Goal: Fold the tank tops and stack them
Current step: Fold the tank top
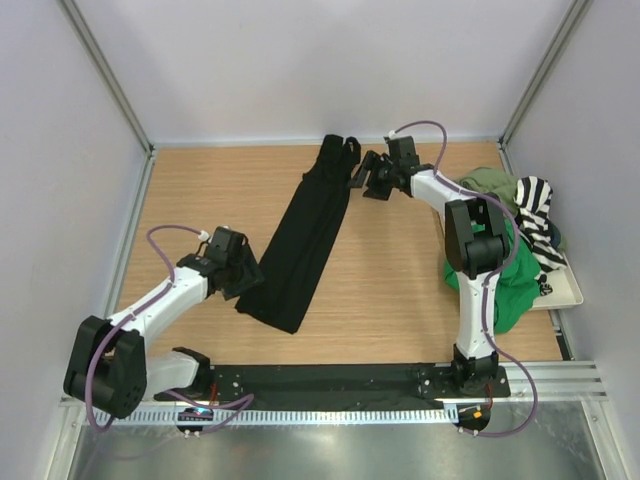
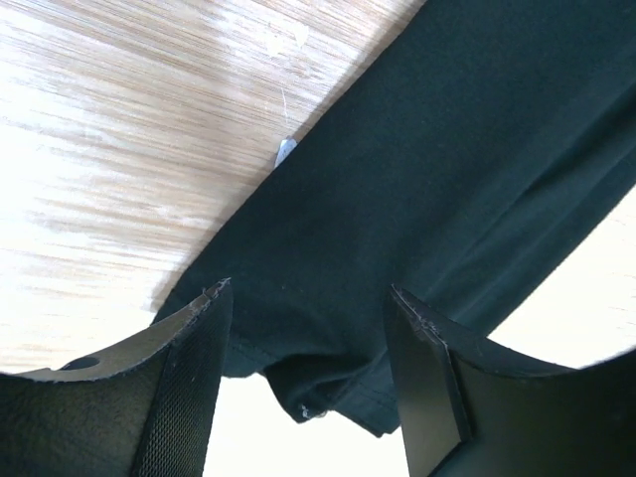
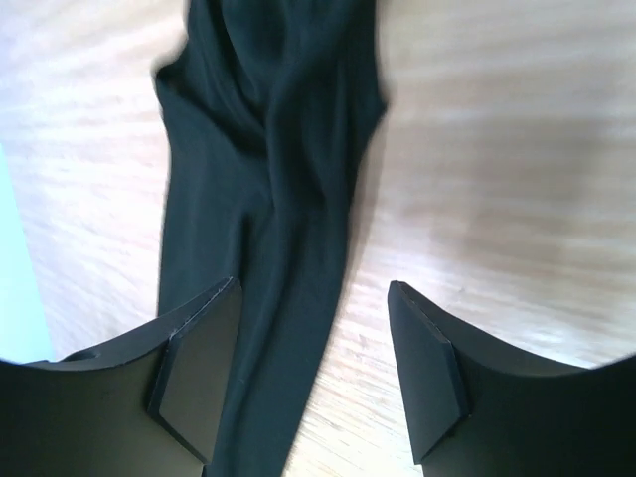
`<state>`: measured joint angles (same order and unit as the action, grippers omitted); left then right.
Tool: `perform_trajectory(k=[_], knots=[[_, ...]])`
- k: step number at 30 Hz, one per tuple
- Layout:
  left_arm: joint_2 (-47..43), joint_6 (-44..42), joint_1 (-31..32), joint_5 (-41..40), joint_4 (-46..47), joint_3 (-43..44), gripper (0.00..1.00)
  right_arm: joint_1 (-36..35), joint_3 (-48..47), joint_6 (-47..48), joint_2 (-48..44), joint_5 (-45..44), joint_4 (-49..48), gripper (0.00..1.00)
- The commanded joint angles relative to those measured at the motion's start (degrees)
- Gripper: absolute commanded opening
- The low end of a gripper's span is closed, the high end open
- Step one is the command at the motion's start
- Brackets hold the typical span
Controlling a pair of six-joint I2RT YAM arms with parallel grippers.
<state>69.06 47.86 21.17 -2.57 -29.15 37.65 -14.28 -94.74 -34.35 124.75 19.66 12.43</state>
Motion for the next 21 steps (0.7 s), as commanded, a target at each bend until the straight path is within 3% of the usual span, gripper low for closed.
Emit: perform_trajectory(k=[1,8,16,21], knots=[[1.3,-2.1,-1.0,1.5,3.4,0.3,0.63,-1.1,4.3,-1.2,-1.7,4.9,-5.6,0.66],[2.7,-3.8,-3.0,2.1,3.6,0.6,0.6,-2.2,3.0,-3.1,1.6,7.4,-6.9,0.65],[2.5,-4.7,-3.3,2.2,4.0,-0.3,0.56,-2.2,-0.9,-5.4,6.7,6.5,-5.9,0.54],[3.0,-5.0,-3.3,2.3,4.3,-1.3,0.53,-2.3,-3.6,-5.7,9.4,6.0,-5.0,0.33]])
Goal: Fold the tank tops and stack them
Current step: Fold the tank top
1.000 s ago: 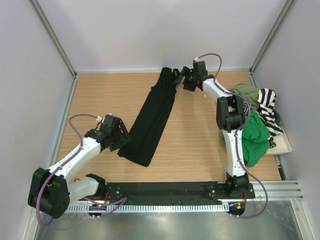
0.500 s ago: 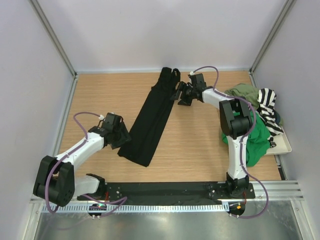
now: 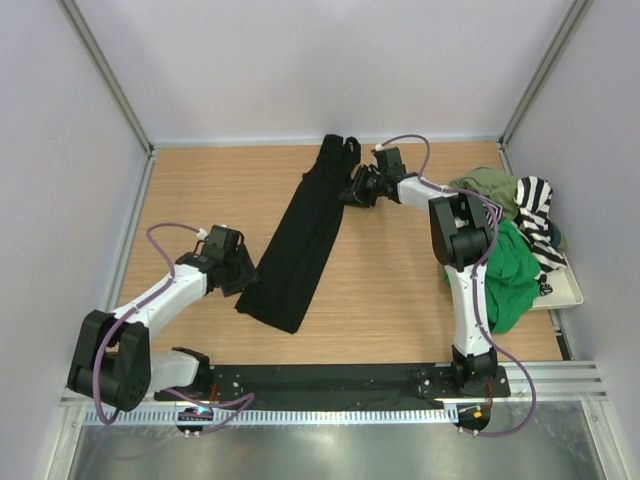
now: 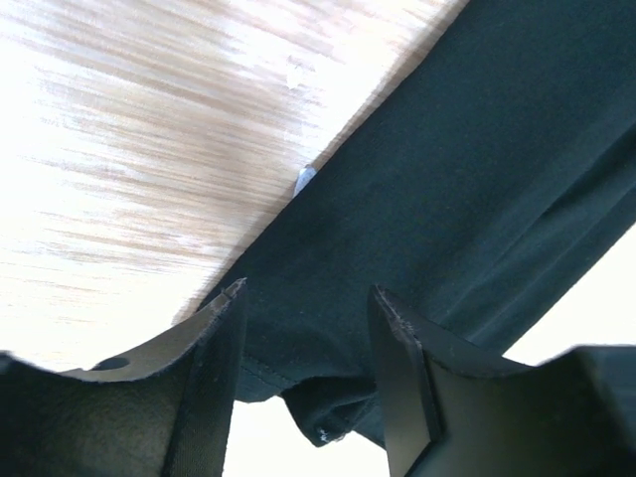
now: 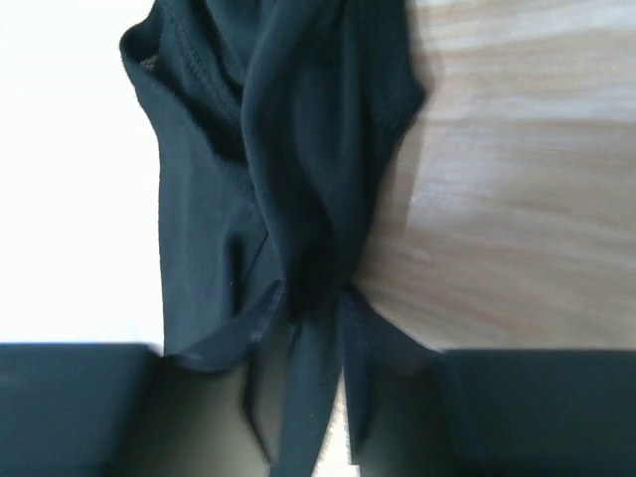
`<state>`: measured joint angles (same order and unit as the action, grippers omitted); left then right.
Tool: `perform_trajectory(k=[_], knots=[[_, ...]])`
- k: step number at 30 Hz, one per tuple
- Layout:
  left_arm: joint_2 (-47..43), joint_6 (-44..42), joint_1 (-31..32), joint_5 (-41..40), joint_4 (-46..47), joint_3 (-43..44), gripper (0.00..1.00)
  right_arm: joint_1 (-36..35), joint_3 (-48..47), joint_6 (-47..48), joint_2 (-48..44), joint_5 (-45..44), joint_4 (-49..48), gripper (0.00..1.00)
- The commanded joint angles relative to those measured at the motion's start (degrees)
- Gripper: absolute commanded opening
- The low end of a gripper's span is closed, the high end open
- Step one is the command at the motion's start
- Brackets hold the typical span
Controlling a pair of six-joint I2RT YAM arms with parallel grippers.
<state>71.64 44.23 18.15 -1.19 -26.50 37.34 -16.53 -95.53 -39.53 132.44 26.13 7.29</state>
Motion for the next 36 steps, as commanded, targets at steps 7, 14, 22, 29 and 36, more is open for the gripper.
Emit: perform_trajectory(k=[7,14,22,29,36], knots=[[2.1,-1.5,-0.3,-0.3,1.8,-2.1,0.48,0.0,-6.0,-0.2,3.6,-1.1,1.7,0.11],[2.9,-1.2,-0.4,-0.4,2.2,-3.2,0.38,0.0,-8.1,1.3,4.2,-1.3,3.2,0.05],[1.8,2.6,2.0,7.0,7.5,-7.8,0.01,1.2,-11.5,2.4,5.8,-1.3,6.2,0.04],[1.4,11.7,15.4,3.4,9.8,-8.6,0.0,3.4,-11.7,4.0,5.3,-1.1,8.6,0.04],[3.5,19.4,28.0,-1.0,12.1,-6.6,0.0,5.8,-14.1,5.9,5.5,-1.3,12.8,0.09]])
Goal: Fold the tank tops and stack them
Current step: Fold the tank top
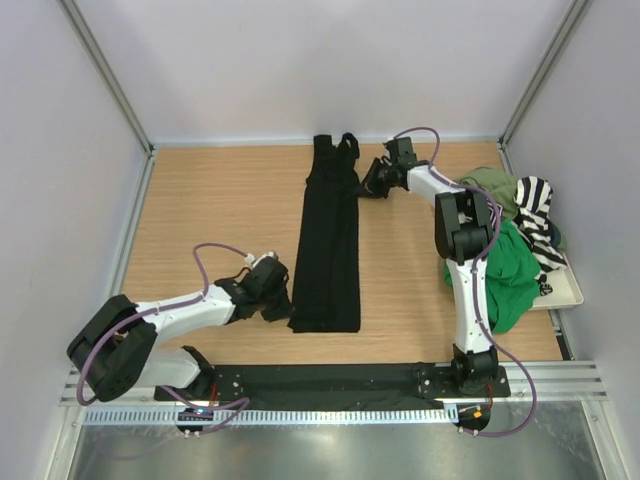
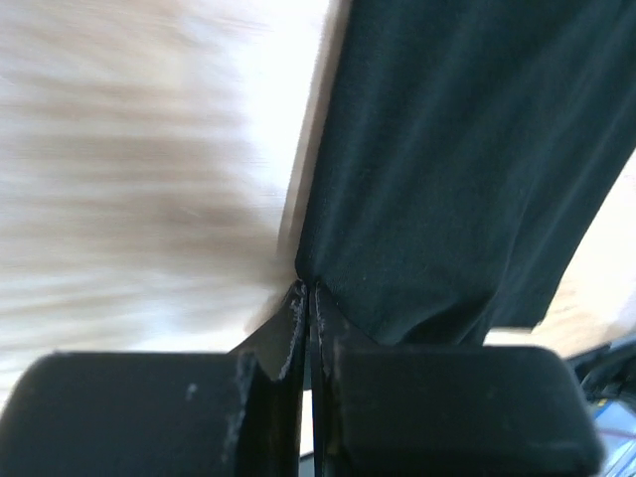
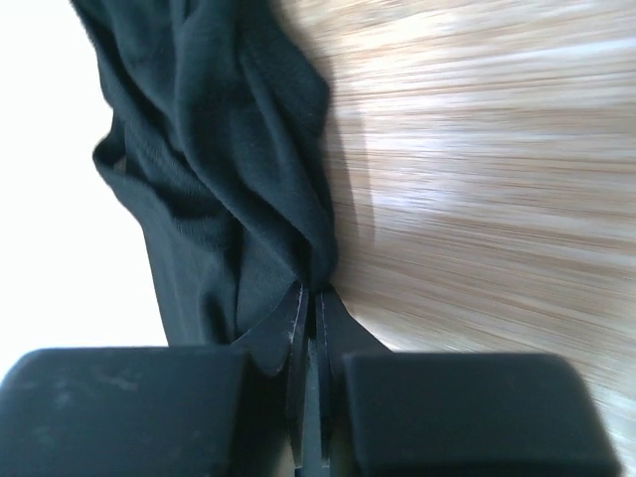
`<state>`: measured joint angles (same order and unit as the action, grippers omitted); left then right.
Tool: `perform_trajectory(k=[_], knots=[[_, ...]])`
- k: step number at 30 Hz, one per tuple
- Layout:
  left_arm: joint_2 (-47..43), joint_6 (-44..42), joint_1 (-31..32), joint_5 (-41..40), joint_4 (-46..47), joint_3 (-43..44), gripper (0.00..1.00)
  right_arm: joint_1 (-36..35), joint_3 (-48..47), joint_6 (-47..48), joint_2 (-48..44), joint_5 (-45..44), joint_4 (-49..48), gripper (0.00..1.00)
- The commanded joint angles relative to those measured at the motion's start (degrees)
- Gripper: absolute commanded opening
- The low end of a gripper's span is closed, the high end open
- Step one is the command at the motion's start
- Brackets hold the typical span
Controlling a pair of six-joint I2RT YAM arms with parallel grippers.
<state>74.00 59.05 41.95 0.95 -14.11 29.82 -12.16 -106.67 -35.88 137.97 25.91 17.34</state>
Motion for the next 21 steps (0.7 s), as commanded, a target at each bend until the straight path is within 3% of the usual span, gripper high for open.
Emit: perform_trajectory(k=[1,2,3,6,7,9,12,14,15,18,21], knots=[[1.6,4.8,4.6,-3.7,-0.3,1.2,0.0,1.5,-3.8,2.4,-0.1,-0.8,3.4,0.14],[1.6,5.1,4.7,-3.8,-0.5,1.4,0.0,1.5,-3.9,3.0,-0.2,-0.8,4.5,0.17],[1.6,5.4,4.7,-4.4,-0.8,1.6,0.01,1.5,-3.6,2.9,-0.7,-0.8,4.5,0.28],[0.1,5.5,4.7,-4.9,-1.3,1.4,0.14,1.4,0.0,3.2,-3.8,-1.5,3.1,0.42],[-0.4,5.4,4.7,-5.3,-1.5,1.1,0.26,1.4,1.6,3.4,-4.9,-1.7,3.0,0.45],[-2.5,5.3,4.6,-6.2,-3.2,1.0,0.35,1.4,3.3,4.0,-7.9,-1.7,3.1,0.5],[-5.4,5.0,4.6,-7.5,-5.3,1.0,0.41,0.9,9.4,4.9,-14.4,-2.9,3.0,0.53],[-7.4,4.3,4.6,-8.2,-6.1,1.0,0.45,0.0,21.2,5.1,-21.3,-4.0,0.9,0.53],[-7.8,4.0,4.7,-8.2,-6.1,1.0,0.46,0.0,21.2,5.1,-21.3,-4.2,0.1,0.53],[-9.4,2.2,4.5,-8.0,-6.5,1.4,0.5,-2.9,37.4,5.6,-33.6,-5.2,-2.4,0.52],[-10.4,0.7,4.6,-7.6,-6.9,1.6,0.52,-6.0,47.7,6.3,-43.1,-8.3,-1.3,0.51]])
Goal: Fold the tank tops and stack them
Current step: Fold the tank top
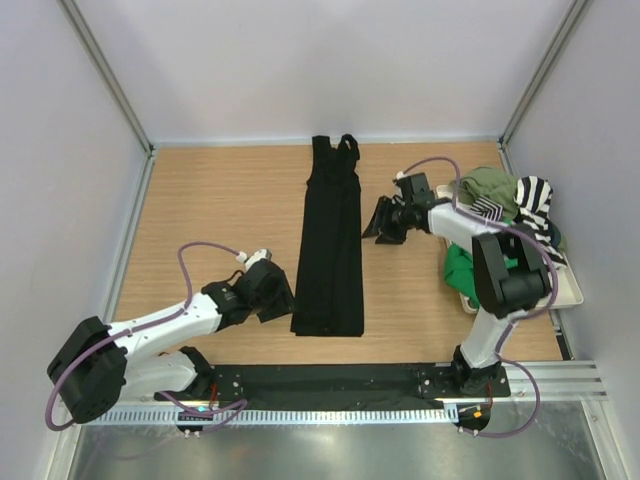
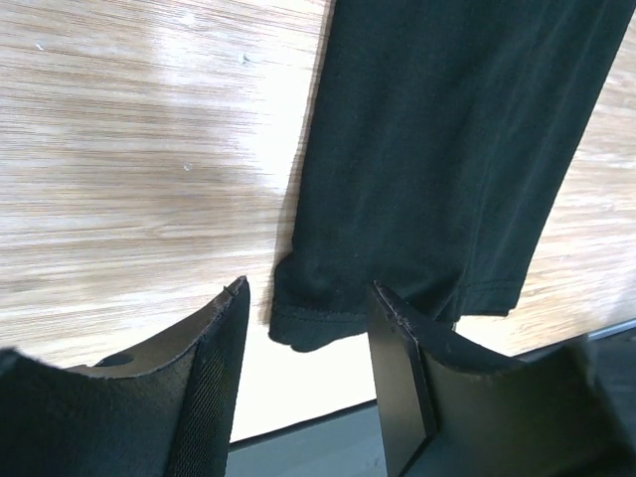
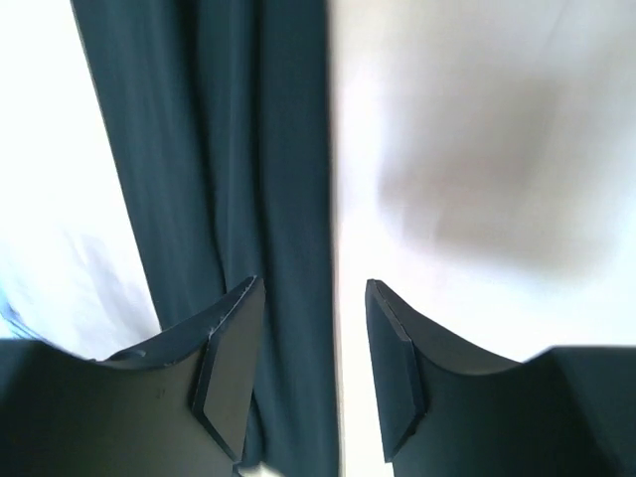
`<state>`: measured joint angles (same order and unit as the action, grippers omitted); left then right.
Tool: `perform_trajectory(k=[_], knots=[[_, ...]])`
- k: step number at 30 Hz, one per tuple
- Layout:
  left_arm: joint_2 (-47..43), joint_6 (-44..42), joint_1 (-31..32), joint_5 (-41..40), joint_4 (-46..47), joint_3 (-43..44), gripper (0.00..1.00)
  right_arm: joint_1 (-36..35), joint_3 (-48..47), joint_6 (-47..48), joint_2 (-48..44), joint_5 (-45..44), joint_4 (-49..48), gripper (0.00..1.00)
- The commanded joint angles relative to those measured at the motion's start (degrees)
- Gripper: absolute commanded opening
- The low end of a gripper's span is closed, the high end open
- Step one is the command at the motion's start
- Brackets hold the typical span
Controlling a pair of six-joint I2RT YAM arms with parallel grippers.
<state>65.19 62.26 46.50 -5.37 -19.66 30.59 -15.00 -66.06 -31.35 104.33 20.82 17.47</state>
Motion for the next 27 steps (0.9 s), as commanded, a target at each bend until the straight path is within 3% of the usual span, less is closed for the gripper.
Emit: perform_trajectory(k=[1,6,9,14,20,27], knots=[[-1.7,-2.8,0.0,-1.2,-1.7,1.0,0.52,-4.2,9.4,1.7,-11.5,-4.0,-0.9,0.51],[-2.3,-4.7,0.0,-0.4,-2.4,0.5,0.52,-12.5,20.2,-1.2,-22.2,-10.8,4.0,0.52],[-2.1,-5.1,0.1,1.7,-2.4,-0.2,0.49,-16.9,24.6,-6.1,-26.9,-14.3,6.2,0.43],[-3.2,-6.3,0.2,3.3,-2.3,-1.9,0.47,-24.8,31.9,-14.0,-36.6,-18.2,5.3,0.52],[-5.9,-6.3,0.2,3.9,-2.5,-3.9,0.54,-32.9,33.3,-21.3,-38.2,-23.3,8.3,0.53],[-5.5,-5.7,0.5,4.5,-0.6,-5.3,0.61,-37.5,35.4,-24.9,-35.6,-24.8,3.7,0.52]])
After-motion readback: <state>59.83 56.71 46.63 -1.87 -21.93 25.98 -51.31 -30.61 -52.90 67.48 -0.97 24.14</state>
